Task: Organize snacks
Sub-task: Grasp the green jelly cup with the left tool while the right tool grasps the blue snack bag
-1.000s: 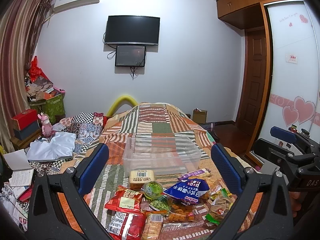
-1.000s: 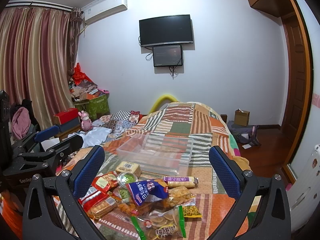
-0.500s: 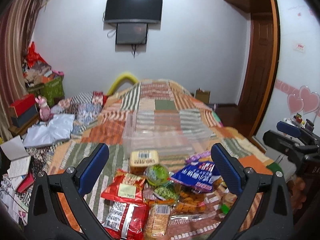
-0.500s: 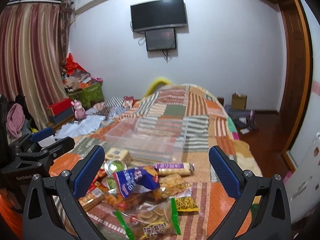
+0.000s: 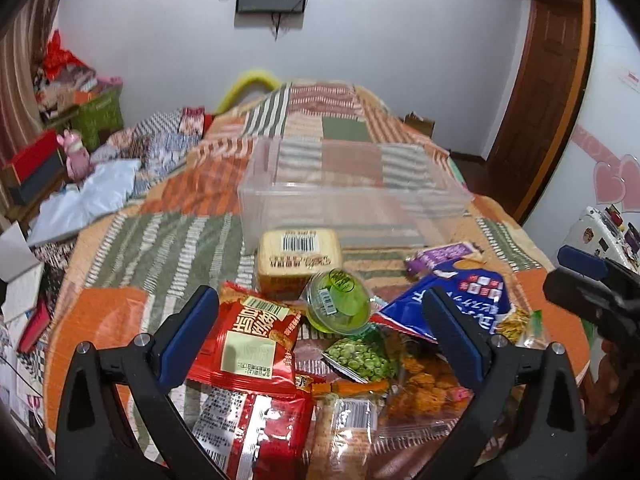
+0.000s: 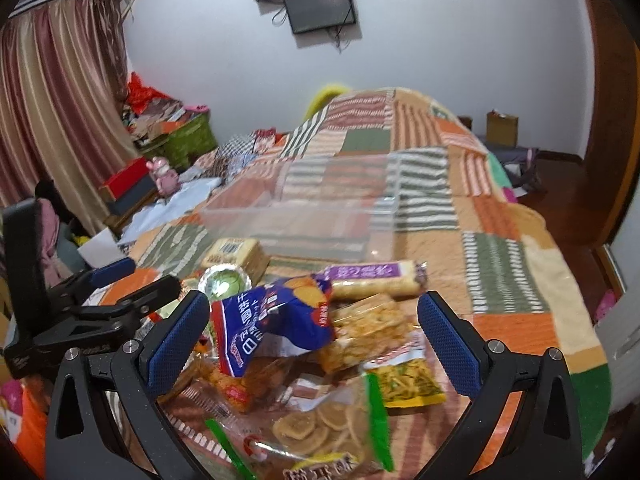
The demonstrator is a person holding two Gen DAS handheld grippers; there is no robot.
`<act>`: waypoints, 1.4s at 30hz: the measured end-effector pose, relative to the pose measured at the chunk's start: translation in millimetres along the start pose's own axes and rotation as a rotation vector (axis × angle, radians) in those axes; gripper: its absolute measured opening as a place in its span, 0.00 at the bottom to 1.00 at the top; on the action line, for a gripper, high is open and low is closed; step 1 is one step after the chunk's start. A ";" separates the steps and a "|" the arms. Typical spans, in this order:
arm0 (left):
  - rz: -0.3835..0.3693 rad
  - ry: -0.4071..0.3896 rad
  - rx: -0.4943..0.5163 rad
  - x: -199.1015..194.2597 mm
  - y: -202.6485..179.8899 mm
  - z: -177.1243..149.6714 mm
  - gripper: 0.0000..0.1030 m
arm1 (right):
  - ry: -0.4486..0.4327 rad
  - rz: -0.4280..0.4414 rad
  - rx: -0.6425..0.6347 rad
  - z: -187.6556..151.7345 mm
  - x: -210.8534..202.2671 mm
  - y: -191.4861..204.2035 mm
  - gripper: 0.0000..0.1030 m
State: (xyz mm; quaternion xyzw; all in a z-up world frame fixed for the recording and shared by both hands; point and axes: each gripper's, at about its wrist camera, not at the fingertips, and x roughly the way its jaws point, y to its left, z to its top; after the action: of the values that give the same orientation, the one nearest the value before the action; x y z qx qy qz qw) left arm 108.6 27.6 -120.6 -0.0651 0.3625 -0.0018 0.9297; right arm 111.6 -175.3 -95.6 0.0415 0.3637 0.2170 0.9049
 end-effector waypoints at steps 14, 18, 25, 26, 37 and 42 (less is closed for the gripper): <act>-0.019 0.167 -0.004 54.3 3.9 8.8 0.85 | 0.138 0.012 -0.048 1.8 39.3 4.3 0.88; -0.017 0.178 -0.003 59.8 3.7 5.2 0.85 | 0.182 0.043 -0.046 -2.3 50.1 4.5 0.86; -0.023 0.196 0.002 66.3 1.4 3.8 0.85 | 0.230 0.058 -0.067 -5.7 61.2 8.3 0.72; -0.024 0.196 0.001 67.2 0.4 3.7 0.85 | 0.231 0.063 -0.061 -5.1 61.3 7.4 0.69; -0.041 0.241 0.023 85.9 -9.2 1.6 0.68 | 0.189 0.062 0.001 -1.5 53.9 -4.8 0.52; -0.059 0.272 0.016 97.2 -10.7 0.5 0.57 | 0.171 0.063 0.010 -0.7 50.4 -6.8 0.47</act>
State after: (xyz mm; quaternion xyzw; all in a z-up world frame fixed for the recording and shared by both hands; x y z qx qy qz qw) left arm 181.0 12.2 -184.4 -0.0675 0.4832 -0.0409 0.8720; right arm 145.9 -160.1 -130.0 0.0387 0.4395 0.2465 0.8629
